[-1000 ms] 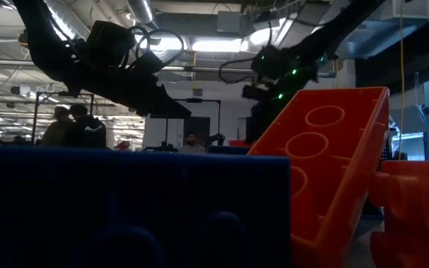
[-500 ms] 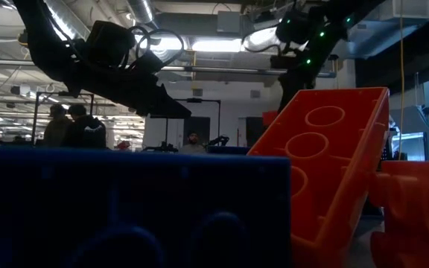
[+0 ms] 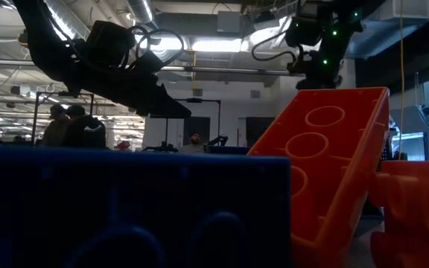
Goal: Sort blocks by size
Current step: Put the orange game piece into the gray bin, then put the blue game piece into the gray bin
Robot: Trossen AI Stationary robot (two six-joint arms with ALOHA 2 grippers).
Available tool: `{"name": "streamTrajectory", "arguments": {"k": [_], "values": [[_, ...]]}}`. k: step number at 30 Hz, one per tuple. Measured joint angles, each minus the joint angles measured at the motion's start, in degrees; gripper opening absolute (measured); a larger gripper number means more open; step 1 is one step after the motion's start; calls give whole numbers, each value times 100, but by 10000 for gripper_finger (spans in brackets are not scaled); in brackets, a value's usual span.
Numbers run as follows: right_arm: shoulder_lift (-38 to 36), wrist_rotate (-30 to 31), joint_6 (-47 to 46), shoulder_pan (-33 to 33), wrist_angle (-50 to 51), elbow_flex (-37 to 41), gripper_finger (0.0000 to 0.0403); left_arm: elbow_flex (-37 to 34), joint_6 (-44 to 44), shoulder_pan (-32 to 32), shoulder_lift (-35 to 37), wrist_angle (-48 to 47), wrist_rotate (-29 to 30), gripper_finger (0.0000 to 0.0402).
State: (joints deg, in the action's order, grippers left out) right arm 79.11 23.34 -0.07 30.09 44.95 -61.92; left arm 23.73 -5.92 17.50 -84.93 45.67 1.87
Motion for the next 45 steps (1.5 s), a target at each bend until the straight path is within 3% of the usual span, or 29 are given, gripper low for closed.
{"name": "streamTrajectory", "arguments": {"k": [12,22,24,27,33,40,45], "values": [[4,-74,26,348,-1201,909,116,0,73,0,2,22,2,210],[-59,-172,29,330,-1033,825,236,4,164,13,2,42,11,210],[-158,-346,-31,303,-898,726,253,81,269,13,2,-72,238,210],[-389,-625,-175,146,-904,694,267,464,348,17,7,-788,844,210],[-878,-674,-272,-617,-1284,959,272,1669,562,103,7,-3334,1796,210],[-1426,-590,-432,-1582,-2581,2071,269,2363,1244,599,7,-4664,1917,210],[-1686,-701,-527,-2281,-3689,2859,269,2483,1498,901,7,-4987,1859,210]]}}
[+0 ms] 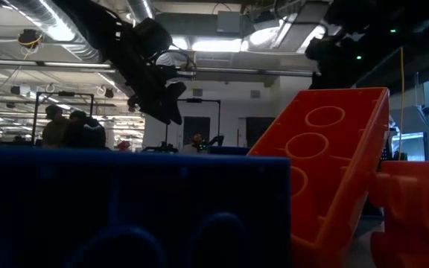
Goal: Sort blocks by size
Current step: Put the blue game piece into the gray bin
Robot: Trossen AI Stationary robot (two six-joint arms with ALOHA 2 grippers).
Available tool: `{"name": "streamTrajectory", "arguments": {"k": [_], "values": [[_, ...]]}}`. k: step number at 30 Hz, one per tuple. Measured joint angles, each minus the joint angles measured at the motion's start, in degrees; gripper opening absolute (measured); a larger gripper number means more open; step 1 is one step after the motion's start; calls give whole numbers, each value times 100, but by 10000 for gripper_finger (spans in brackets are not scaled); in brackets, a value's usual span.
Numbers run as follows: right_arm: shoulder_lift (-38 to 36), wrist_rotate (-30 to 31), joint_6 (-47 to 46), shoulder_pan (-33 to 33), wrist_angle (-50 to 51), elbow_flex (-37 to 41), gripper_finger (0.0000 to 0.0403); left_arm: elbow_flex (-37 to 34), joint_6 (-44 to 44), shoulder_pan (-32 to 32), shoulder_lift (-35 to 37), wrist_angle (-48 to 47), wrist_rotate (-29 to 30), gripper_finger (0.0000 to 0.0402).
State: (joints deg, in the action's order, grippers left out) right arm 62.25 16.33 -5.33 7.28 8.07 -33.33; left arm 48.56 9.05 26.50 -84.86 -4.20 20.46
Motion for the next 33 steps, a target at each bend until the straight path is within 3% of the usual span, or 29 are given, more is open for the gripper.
{"name": "streamTrajectory", "arguments": {"k": [10,21,33], "values": [[-23,-95,334,-1090,-1865,730,269,223,254,219,-646,-79,-360,210],[-23,-93,475,-1155,-1994,753,269,845,187,236,-1769,-290,-384,210],[-23,-95,475,-1149,-1997,753,269,872,49,367,-1996,-272,-399,210]]}}
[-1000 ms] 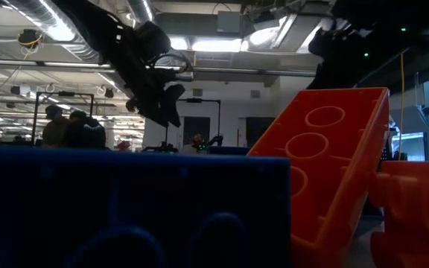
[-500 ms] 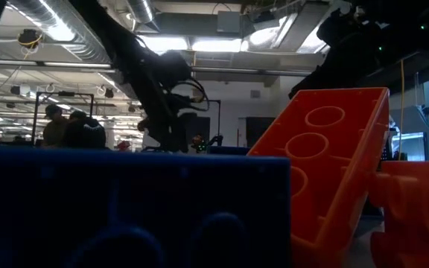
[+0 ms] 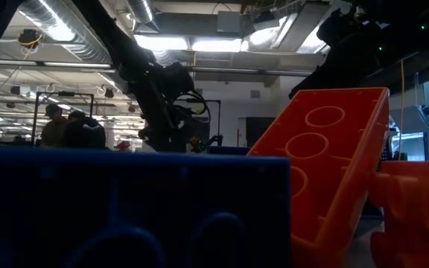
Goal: Sort blocks by size
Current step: Put the blue game piece into the gray bin
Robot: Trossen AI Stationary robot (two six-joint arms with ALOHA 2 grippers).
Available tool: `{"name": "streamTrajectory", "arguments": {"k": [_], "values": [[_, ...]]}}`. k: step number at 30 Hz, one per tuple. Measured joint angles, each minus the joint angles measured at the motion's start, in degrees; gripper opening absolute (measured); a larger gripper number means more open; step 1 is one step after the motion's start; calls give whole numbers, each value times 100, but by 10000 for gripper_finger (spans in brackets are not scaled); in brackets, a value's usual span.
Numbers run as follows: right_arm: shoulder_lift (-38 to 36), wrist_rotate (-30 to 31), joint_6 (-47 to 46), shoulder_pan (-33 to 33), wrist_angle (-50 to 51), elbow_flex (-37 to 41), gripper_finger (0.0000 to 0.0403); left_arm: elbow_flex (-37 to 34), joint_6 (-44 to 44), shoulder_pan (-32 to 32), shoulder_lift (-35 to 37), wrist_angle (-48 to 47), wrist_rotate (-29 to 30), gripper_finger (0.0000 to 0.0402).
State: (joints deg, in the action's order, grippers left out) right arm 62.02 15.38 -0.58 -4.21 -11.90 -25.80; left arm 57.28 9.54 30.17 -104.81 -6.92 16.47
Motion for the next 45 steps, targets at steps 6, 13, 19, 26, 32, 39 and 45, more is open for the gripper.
{"name": "streamTrajectory", "arguments": {"k": [6,13,19,26,32,39,45], "values": [[0,0,0,0,2,0,269,-128,-16,165,0,146,-529,210],[0,-2,0,0,2,0,269,-245,-83,267,-18,552,-579,210],[0,-2,0,0,2,0,269,-249,-168,256,-24,647,-584,210],[0,-2,0,0,4,0,269,-249,-240,263,-24,630,-581,193],[0,-4,1,0,4,0,269,-251,-236,261,-24,551,-581,168],[0,-4,0,0,4,0,269,-254,-222,261,-24,566,-581,162],[0,-4,0,0,4,0,269,-254,-267,261,-24,595,-581,174]]}}
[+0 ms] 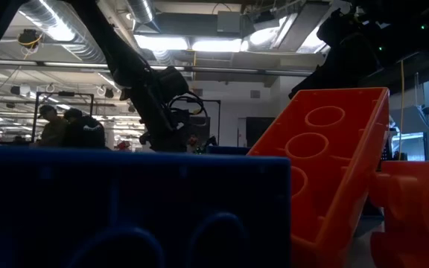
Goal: Sort blocks by size
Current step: Put the blue game piece into the gray bin
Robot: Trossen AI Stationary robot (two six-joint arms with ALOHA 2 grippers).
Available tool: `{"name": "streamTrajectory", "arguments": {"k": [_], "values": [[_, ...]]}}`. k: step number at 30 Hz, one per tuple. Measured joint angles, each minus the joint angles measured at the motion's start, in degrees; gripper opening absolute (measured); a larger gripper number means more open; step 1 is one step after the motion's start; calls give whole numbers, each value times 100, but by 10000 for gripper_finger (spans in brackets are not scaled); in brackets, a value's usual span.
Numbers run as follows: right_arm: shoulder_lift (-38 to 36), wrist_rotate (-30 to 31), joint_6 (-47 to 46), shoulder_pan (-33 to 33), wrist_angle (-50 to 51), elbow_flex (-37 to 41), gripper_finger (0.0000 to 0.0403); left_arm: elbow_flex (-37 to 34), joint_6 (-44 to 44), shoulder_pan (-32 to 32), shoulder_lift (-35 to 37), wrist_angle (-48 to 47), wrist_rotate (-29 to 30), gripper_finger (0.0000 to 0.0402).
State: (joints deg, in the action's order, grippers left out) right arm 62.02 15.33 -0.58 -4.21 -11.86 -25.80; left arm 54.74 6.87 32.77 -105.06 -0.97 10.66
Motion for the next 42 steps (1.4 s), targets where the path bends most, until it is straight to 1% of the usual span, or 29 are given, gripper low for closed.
{"name": "streamTrajectory", "arguments": {"k": [14,16,23,26,32,36,42], "values": [[0,-2,-39,0,0,0,269,0,19,0,0,2,0,179],[0,-2,-39,0,0,0,269,0,-4,0,0,-1,0,170],[0,-2,-42,0,0,2,269,0,-111,-2,0,11,2,119],[0,-2,-42,0,0,2,269,0,-117,-2,0,13,2,116],[0,-2,-42,0,4,2,269,-2,-115,-41,59,-46,85,125],[1,0,-42,0,8,2,269,-2,-146,-181,357,-61,151,121],[2,0,-51,9,-53,4,269,-2,-298,-576,1039,-197,180,125]]}}
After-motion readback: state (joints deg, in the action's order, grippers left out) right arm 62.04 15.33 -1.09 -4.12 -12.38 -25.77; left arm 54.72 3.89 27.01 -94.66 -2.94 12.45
